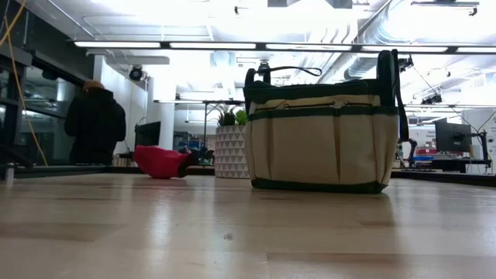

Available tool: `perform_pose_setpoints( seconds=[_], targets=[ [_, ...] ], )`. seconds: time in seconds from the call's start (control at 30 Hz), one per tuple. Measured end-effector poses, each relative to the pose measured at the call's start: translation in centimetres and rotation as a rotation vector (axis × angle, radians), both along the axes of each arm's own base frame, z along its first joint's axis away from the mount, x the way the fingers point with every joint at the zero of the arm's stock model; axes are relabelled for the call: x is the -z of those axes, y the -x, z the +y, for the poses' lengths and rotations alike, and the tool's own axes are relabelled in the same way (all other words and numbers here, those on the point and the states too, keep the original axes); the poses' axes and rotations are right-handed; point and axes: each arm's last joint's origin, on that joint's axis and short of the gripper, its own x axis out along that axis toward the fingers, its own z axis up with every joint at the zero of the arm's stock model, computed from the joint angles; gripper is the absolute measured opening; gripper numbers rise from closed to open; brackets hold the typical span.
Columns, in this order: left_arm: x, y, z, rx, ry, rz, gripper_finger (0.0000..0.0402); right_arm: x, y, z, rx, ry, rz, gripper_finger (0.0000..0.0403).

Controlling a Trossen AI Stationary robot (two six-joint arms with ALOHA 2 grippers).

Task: Pick & Place Garden tools in Gardening bag
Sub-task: Put the brown hand rake into the gardening bag

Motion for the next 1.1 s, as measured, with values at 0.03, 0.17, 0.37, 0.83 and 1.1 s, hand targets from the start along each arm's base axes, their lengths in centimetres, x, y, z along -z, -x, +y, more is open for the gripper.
perform_pose_setpoints(
  seconds=[0.03, 0.17, 0.37, 0.83, 1.1],
  targets=[
    [0.02, -0.03, -0.02, 0.002, 0.000, 0.001, 0.0061, 0.04, -0.06, -0.05, -0.005, 0.003, 0.001, 0.0140],
    [0.35, -0.46, -0.08, 0.003, 0.000, 0.011, 0.0061, 0.15, -0.15, -0.12, -0.003, 0.007, 0.010, 0.0113],
    [0.59, -0.79, -0.15, 0.007, 0.005, 0.019, 0.0061, 0.39, -0.23, -0.06, -0.007, 0.021, 0.035, 0.0069],
    [0.57, -0.81, -0.16, 0.004, 0.024, 0.018, 0.0061, 0.59, -0.29, -0.09, -0.007, -0.013, 0.057, 0.0056],
    [0.64, -0.79, -0.16, 0.003, 0.021, 0.025, 0.0075, 0.61, -0.30, -0.08, -0.013, -0.035, 0.056, 0.0056]
  ],
)
